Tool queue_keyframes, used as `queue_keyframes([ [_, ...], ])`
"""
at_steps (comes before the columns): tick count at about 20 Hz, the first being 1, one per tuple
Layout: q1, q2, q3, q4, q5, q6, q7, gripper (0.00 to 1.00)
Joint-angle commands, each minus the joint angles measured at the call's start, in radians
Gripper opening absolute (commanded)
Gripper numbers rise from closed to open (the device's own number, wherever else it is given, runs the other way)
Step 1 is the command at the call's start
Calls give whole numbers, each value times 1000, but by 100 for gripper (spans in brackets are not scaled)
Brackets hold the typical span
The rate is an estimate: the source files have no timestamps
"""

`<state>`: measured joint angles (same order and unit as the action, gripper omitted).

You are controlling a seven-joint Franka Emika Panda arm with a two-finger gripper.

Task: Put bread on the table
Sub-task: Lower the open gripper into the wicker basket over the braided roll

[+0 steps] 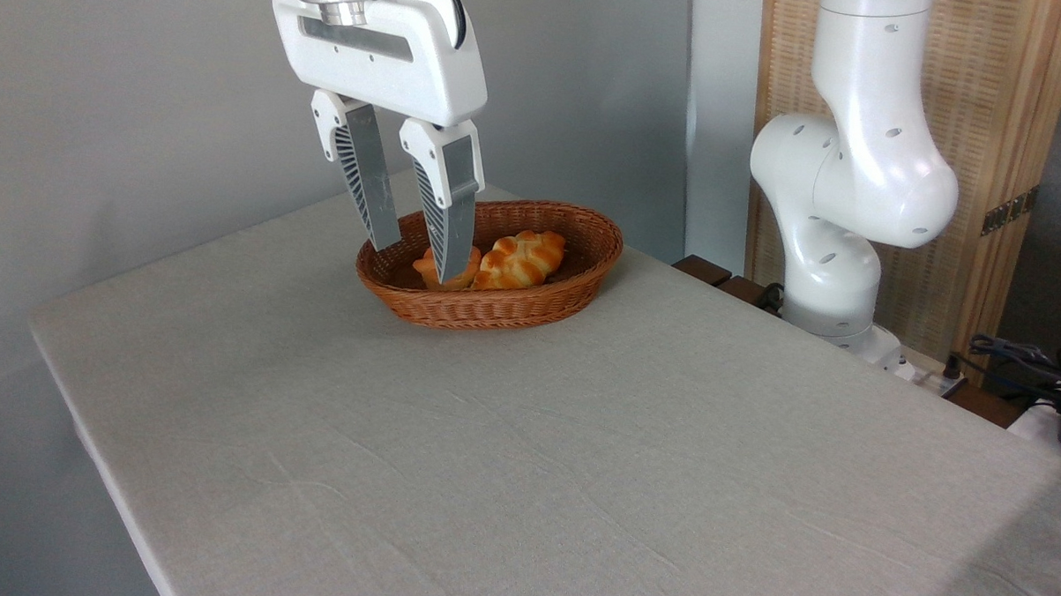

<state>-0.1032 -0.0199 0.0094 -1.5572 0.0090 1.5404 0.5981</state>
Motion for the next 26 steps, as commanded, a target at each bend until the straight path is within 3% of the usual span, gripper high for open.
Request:
queue_keyframes([
  [1,-18,-158,-18,-217,-18,23,-6,100],
  [10,-18,-157,-17,-228,-21,79,-7,100],
  [12,-29,-173,-19,-268,-58,110,-6,100],
  [15,-87,-236,-17,-357,-72,216,-7,100],
  [17,-148,-259,-17,-397,-75,225,-11,100],
  [20,-317,-265,-6,-457,-75,230,-9,100],
  [21,-348,-287,-6,-493,-75,233,-9,100],
  [23,-394,-339,-6,-561,-76,245,-6,100],
  [25,-411,-361,-6,-590,-122,253,-7,100],
  [26,-441,-365,-6,-613,-126,265,-7,100],
])
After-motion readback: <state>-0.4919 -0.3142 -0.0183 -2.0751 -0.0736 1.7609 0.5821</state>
